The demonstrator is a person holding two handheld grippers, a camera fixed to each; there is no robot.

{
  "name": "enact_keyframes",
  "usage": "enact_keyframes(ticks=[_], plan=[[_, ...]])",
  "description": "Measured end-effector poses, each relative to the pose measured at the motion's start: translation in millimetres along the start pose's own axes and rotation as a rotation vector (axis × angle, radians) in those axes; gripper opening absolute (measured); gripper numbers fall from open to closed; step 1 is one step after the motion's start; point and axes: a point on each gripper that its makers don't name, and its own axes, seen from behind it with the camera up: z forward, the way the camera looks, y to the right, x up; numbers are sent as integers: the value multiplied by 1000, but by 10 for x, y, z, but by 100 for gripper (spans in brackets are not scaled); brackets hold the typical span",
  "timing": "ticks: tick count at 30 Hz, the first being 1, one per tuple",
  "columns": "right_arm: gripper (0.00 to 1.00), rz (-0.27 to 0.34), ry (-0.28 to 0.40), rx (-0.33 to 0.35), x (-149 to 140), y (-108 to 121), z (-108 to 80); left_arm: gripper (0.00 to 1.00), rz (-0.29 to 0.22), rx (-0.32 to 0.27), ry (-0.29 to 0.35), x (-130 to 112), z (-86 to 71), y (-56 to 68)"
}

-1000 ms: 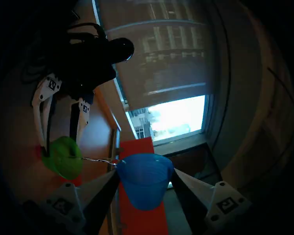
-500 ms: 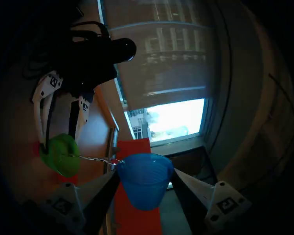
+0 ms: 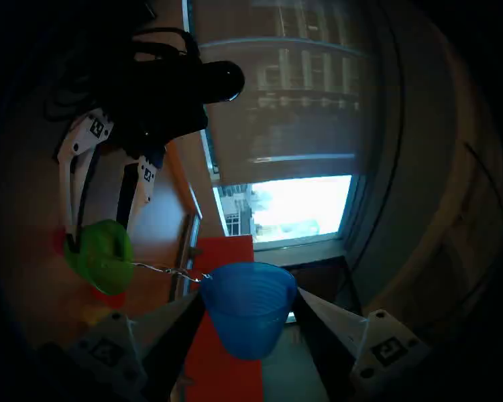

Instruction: Pour water

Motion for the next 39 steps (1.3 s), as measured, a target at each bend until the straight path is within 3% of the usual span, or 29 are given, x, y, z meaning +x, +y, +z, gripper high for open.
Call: enact_keyframes(ticks=[29, 39], plan=[[90, -169, -3, -4, 56, 85, 24, 84, -4, 1, 5, 7, -25, 11], [90, -175, 0, -8, 78, 105, 34, 84, -6, 1, 8, 7, -21, -7]])
